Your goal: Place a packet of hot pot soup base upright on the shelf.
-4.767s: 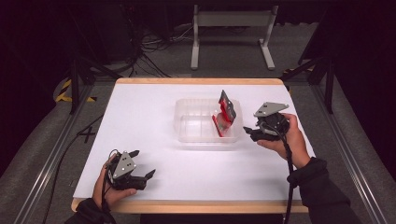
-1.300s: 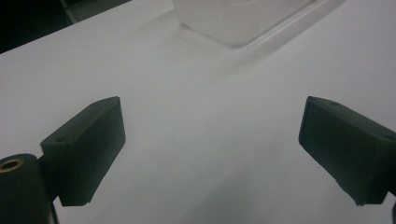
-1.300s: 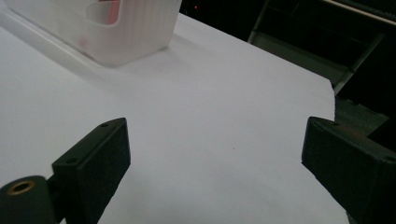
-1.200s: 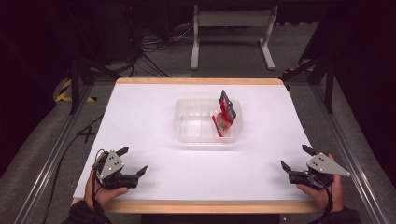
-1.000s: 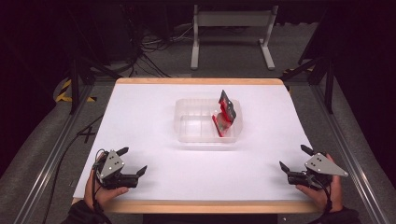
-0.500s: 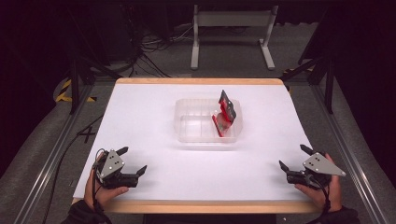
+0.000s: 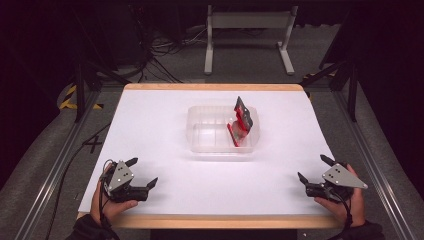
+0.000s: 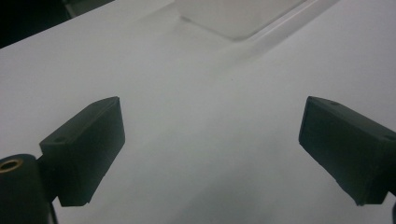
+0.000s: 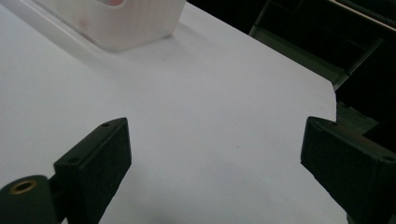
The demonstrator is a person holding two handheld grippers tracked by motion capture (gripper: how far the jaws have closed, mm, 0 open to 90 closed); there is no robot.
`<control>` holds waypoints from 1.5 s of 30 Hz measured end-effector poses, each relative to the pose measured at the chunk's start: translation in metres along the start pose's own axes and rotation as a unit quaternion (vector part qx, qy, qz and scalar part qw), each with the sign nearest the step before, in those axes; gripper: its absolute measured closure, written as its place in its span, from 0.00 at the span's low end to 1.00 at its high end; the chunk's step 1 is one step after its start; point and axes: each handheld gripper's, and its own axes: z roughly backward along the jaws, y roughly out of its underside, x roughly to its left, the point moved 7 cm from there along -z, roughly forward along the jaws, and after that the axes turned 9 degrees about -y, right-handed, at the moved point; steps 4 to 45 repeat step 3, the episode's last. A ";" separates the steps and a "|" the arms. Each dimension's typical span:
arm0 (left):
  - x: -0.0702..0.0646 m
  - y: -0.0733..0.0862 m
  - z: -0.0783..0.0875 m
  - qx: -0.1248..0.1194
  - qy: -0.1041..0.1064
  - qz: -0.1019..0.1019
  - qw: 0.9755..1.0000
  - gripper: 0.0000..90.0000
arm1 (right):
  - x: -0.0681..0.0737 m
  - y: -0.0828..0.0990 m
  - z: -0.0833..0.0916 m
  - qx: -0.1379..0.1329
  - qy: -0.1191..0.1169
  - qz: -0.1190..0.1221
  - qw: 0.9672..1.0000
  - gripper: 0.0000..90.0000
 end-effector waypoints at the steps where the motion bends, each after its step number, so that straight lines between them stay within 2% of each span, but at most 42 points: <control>1: 0.000 0.000 0.002 0.000 -0.001 0.001 1.000 0.09 | 0.001 -0.001 -0.002 -0.001 -0.003 0.000 1.000 0.10; 45: 0.000 0.000 0.002 -0.001 -0.002 0.004 1.000 0.09 | 0.001 -0.001 -0.003 0.000 -0.006 0.000 1.000 0.11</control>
